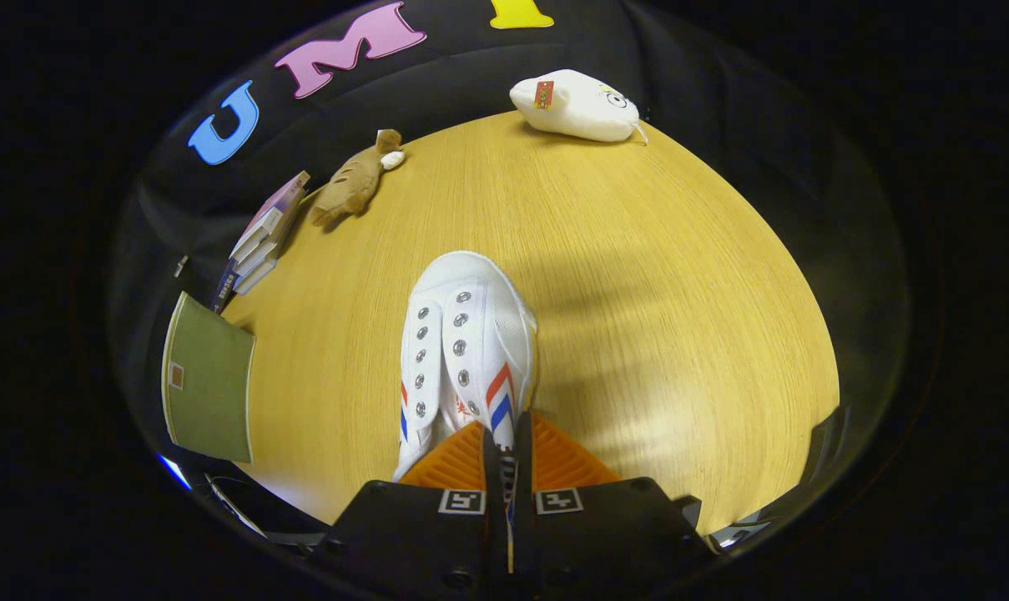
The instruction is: Open the storage box then place both shoes into the box .Put the left shoe in first, then the right shoe, with the right side of both shoes facing outward in a uniform manner.
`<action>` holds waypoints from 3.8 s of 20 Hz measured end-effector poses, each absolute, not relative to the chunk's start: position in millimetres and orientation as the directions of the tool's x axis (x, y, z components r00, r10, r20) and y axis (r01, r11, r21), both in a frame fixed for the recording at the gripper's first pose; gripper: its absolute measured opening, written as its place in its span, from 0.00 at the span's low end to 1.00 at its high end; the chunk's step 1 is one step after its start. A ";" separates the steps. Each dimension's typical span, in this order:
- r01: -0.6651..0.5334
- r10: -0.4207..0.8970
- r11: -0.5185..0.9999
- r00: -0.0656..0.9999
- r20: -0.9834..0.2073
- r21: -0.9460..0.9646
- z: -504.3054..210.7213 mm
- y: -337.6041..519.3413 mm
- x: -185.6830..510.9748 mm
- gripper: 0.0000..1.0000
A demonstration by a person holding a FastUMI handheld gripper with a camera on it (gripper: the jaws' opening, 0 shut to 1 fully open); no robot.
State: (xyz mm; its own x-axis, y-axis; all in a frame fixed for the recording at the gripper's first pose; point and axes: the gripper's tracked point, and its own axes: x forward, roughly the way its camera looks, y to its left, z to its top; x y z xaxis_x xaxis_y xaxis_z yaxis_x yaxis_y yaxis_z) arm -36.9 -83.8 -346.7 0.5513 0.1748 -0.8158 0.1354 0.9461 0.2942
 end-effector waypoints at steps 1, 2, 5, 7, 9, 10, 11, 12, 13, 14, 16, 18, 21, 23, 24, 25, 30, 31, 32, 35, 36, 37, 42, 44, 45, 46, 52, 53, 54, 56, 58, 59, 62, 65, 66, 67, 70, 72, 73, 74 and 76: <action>0.135 0.181 0.943 0.560 -0.809 0.304 -338.4 -78.1 -35.2 0.07; 0.132 0.187 0.940 0.570 -0.800 0.313 -328.6 -69.6 -34.5 0.07; 0.121 0.211 0.930 0.597 -0.774 0.347 -289.1 -48.4 -28.9 0.07; 0.116 0.240 0.915 0.615 -0.751 0.387 -255.3 -26.3 -24.9 0.07; 0.090 0.265 0.907 0.635 -0.725 0.411 -220.7 -1.0 -20.6 0.07; 0.075 0.279 0.904 0.641 -0.715 0.421 -206.6 14.2 -18.1 0.07; 0.066 0.300 0.896 0.639 -0.708 0.439 -192.0 31.8 -19.2 0.07; 0.056 0.332 0.880 0.636 -0.696 0.471 -177.7 53.8 -21.9 0.07; 0.046 0.363 0.863 0.636 -0.681 0.503 -163.3 76.2 -22.4 0.07; 0.037 0.389 0.847 0.638 -0.665 0.531 -150.0 96.9 -22.6 0.07; 0.012 0.422 0.830 0.641 -0.642 0.558 -130.2 135.4 -23.6 0.07; -0.024 0.429 0.836 0.652 -0.626 0.548 -114.9 169.0 -21.2 0.07; -0.043 0.449 0.829 0.645 -0.618 0.558 -103.5 225.0 -21.4 0.07; -0.053 0.462 0.825 0.636 -0.618 0.563 -101.3 260.0 -21.3 0.07; -0.059 0.464 0.829 0.629 -0.624 0.556 -103.5 277.9 -22.3 0.07; -0.064 0.461 0.836 0.622 -0.633 0.545 -107.4 293.6 -23.2 0.07; -0.068 0.443 0.864 0.571 -0.691 0.498 -143.7 359.2 -25.7 0.07; -0.072 0.444 0.867 0.558 -0.701 0.493 -151.4 370.0 -26.6 0.07; -0.081 0.438 0.875 0.550 -0.711 0.477 -158.6 378.8 -26.8 0.07; -0.102 0.413 0.898 0.532 -0.739 0.429 -175.5 390.2 -31.0 0.07; -0.102 0.404 0.903 0.531 -0.745 0.417 -179.0 390.5 -32.1 0.07; -0.095 0.388 0.911 0.531 -0.754 0.402 -183.3 388.1 -32.6 0.07; -0.142 0.484 0.854 0.569 -0.665 0.500 -152.0 412.0 -29.5 0.61; -0.208 0.488 0.860 0.605 -0.629 0.467 -134.2 404.0 -23.2 0.81; -0.241 0.486 0.865 0.623 -0.613 0.441 -126.2 398.2 -21.3 0.89; -0.266 0.483 0.869 0.644 -0.594 0.418 -117.2 390.5 -18.3 0.95; -0.324 0.429 0.898 0.792 -0.433 0.297 -61.3 311.3 6.3 0.99; -0.313 0.409 0.907 0.816 -0.409 0.284 -52.3 293.6 9.6 0.99; -0.305 0.397 0.910 0.834 -0.383 0.280 -43.4 279.3 13.7 0.99; -0.293 0.367 0.922 0.869 -0.331 0.254 -23.8 243.0 18.6 0.99; -0.278 0.330 0.938 0.900 -0.285 0.207 -13.6 204.1 25.4 0.99; -0.268 0.308 0.947 0.915 -0.261 0.176 -9.2 183.1 27.2 0.99; -0.229 0.235 0.972 0.951 -0.199 0.054 -7.1 119.4 30.1 0.99; -0.201 0.199 0.980 0.960 -0.196 0.011 -18.1 73.7 28.3 0.99; -0.194 0.192 0.981 0.960 -0.202 0.014 -22.7 62.4 26.9 0.99; -0.186 0.186 0.982 0.961 -0.205 0.015 -26.6 53.7 25.9 0.99; -0.170 0.166 0.986 0.966 -0.198 0.001 -34.1 31.5 18.7 0.99; -0.166 0.162 0.986 0.965 -0.204 -0.002 -39.0 27.2 14.5 0.99; -0.166 0.163 0.986 0.965 -0.207 0.001 -40.5 25.5 11.1 0.99; -0.168 0.166 0.986 0.964 -0.209 0.006 -42.0 25.6 8.5 0.99; -0.171 0.170 0.985 0.962 -0.213 0.016 -42.5 26.2 5.6 0.99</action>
State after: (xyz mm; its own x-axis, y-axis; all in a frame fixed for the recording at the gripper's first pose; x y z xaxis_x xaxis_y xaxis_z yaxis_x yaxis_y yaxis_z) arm 5.6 26.2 -42.5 0.9621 0.1700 -0.2132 -0.1707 0.9852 0.0157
